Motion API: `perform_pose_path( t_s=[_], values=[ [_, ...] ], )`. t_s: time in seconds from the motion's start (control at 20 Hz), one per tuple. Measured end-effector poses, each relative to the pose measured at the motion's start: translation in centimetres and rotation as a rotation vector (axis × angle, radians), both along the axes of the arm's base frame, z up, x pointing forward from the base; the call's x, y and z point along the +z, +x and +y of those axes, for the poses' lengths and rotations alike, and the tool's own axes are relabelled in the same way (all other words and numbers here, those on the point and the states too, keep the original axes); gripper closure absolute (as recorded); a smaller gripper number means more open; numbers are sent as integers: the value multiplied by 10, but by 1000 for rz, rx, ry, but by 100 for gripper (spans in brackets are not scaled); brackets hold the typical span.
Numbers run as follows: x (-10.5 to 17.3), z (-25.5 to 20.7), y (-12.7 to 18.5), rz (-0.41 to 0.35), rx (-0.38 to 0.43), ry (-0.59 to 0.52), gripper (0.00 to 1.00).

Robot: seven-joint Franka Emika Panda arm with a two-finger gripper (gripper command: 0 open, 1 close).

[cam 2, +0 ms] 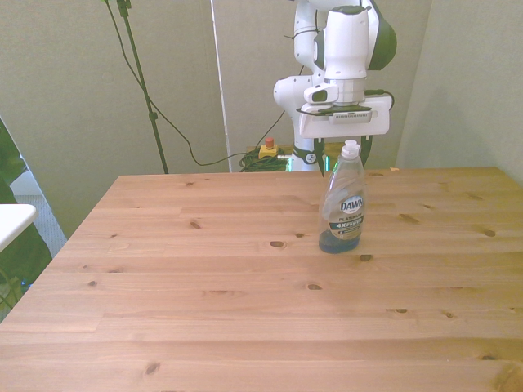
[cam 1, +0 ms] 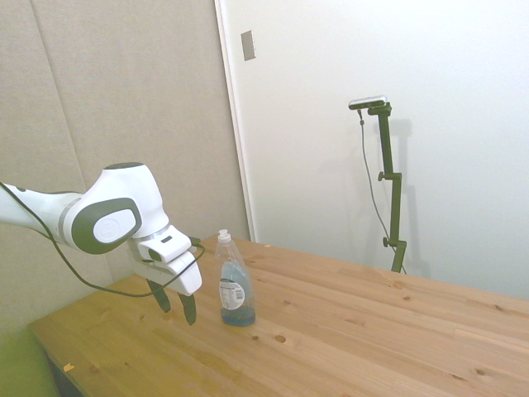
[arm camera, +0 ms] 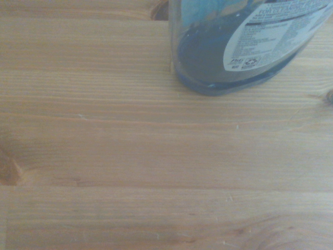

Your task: Knock down the dish soap

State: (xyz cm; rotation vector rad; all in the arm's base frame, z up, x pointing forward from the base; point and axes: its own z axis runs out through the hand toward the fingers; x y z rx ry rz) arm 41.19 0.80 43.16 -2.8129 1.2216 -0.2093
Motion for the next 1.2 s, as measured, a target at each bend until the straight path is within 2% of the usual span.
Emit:
perform_pose_path(
  t_s=[0.1,0.15,0.6,1.2],
  values=[
    [-1,0,0,2,1,-1,0],
    [-1,1,0,2,2,-1,100],
    [7,4,12,-13,18,-11,100],
    [44,-4,43,-64,35,-64,100]
  ],
)
